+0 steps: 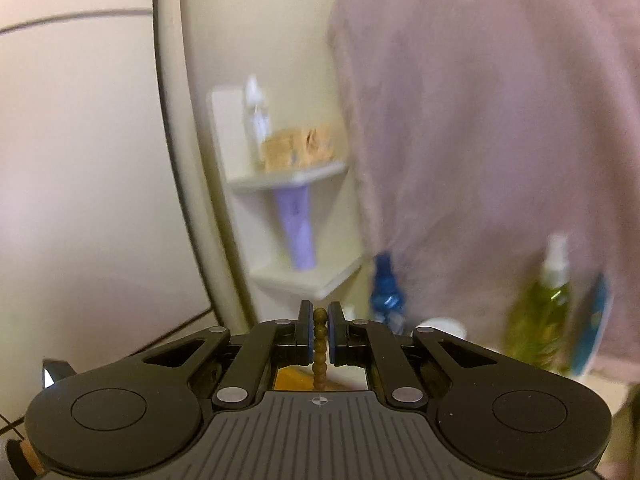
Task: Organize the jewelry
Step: 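Lift the dark bead strand into the orange tray and open the right gripper, then move the open right gripper back to the jewelry pile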
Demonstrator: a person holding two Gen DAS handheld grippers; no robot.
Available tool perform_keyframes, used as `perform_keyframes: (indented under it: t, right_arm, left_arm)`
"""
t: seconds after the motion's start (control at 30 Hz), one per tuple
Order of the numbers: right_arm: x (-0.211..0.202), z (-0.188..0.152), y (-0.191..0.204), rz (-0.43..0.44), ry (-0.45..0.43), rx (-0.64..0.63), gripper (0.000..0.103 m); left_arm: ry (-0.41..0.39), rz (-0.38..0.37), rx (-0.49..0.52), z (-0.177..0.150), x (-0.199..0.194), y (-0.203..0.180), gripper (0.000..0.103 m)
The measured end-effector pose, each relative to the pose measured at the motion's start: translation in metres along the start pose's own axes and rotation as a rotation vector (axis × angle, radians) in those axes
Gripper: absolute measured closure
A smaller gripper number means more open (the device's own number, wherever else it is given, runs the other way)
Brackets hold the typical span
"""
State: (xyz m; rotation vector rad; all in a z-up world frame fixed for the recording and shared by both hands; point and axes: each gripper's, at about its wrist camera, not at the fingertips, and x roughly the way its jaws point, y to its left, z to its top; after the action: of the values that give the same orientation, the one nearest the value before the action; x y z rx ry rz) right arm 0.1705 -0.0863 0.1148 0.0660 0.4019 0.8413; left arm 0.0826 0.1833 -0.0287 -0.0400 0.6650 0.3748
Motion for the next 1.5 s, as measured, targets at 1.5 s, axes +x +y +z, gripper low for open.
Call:
perform_keyframes:
  t: [1.5]
  right_arm:
    - [-0.011,-0.140,-0.067,-0.156,0.317,0.283,0.059]
  left_arm:
    - [0.015,0.010,-0.003,0.001,0.006,-0.001,0.094]
